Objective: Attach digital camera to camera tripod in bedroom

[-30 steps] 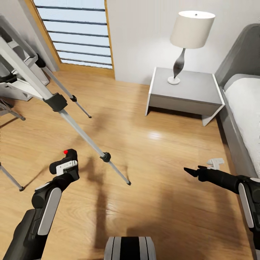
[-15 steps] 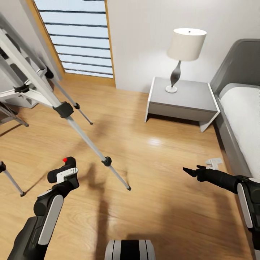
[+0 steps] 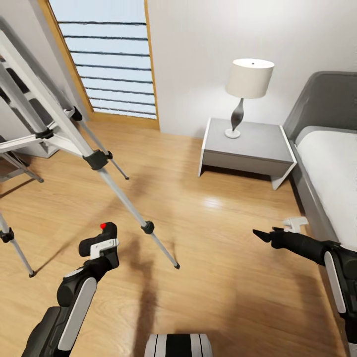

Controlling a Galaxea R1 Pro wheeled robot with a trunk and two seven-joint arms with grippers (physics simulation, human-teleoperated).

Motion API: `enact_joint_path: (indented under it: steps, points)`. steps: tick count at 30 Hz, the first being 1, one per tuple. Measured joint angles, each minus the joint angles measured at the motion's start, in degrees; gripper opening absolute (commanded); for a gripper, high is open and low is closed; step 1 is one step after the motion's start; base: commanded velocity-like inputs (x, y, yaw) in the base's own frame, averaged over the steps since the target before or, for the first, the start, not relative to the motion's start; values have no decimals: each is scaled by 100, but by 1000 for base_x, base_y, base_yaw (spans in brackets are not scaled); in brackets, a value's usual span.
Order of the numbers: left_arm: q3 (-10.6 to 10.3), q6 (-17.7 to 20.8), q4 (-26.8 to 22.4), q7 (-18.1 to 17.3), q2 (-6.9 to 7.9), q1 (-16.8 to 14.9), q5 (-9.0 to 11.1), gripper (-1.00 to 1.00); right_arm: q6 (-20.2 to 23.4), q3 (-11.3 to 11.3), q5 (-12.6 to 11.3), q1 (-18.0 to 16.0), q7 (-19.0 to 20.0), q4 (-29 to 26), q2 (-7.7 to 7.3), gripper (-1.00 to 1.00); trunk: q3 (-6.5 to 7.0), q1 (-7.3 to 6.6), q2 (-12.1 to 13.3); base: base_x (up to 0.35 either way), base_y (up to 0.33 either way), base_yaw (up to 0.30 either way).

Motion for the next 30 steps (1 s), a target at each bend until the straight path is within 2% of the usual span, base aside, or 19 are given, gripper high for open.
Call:
enact_joint_path:
  steps: [3,4,9,25,27,29,30]
  points:
    - [-67,29,0,2,-6,45,-61,-100,18,22,-1,-4,-374,0,129,100,67,-8,4,0,0,0]
    - [-82,34,0,3,-9,70,-55,-100,33,102,3,-5,-585,0,262,100,89,-10,5,0,0,0]
    - [-98,43,2,29,-9,96,-73,-100,34,243,11,-2,-750,0,387,100,200,-23,12,0,0,0]
    - [-44,-281,25,53,-9,216,-86,-100,25,304,13,1,-789,0,429,100,554,-65,34,0,0,0]
    - [-29,-327,53,233,-6,234,-201,-100,26,309,13,1,-790,0,430,100,599,-70,36,0,0,0]
    - [-21,-359,62,438,-8,249,-193,-100,27,312,13,1,-790,0,430,100,643,-75,39,0,0,0]
    - [-15,-390,71,659,-15,265,-212,-100,28,324,12,1,-790,0,431,100,665,-77,40,0,0,0]
